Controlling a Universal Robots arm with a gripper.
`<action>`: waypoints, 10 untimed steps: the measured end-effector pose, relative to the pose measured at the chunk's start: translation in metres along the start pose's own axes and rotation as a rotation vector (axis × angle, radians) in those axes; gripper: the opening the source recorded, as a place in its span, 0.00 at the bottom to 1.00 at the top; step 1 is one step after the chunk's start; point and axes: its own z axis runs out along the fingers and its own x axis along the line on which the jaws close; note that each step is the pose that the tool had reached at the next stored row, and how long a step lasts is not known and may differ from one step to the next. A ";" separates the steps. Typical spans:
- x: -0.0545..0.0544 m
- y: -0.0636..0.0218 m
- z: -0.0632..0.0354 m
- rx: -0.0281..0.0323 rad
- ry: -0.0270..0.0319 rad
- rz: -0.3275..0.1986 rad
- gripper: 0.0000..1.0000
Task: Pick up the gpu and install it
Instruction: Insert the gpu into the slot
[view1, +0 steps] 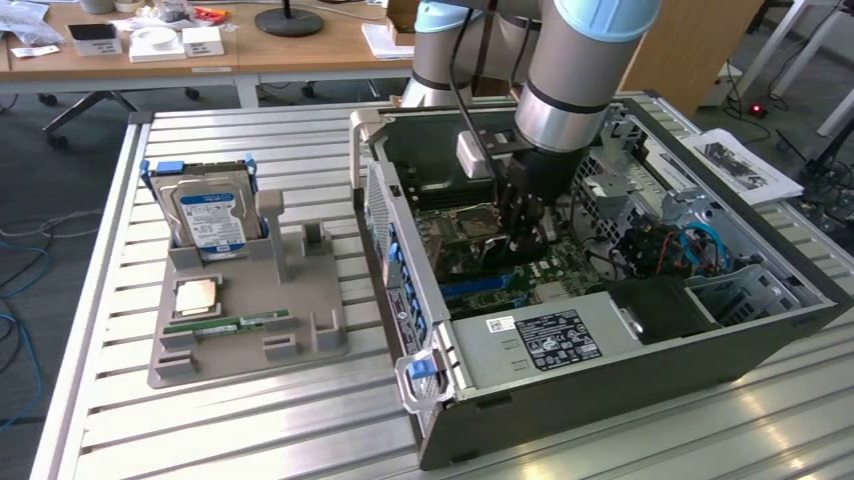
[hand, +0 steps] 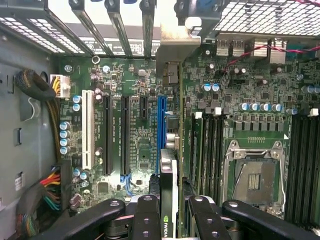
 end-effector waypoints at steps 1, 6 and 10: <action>0.000 0.0004 0.0001 0.0000 0.0001 0.000 0.27; 0.003 0.0013 0.0002 0.0000 0.0000 0.000 0.27; 0.004 0.0030 0.0006 0.0002 -0.0002 0.000 0.27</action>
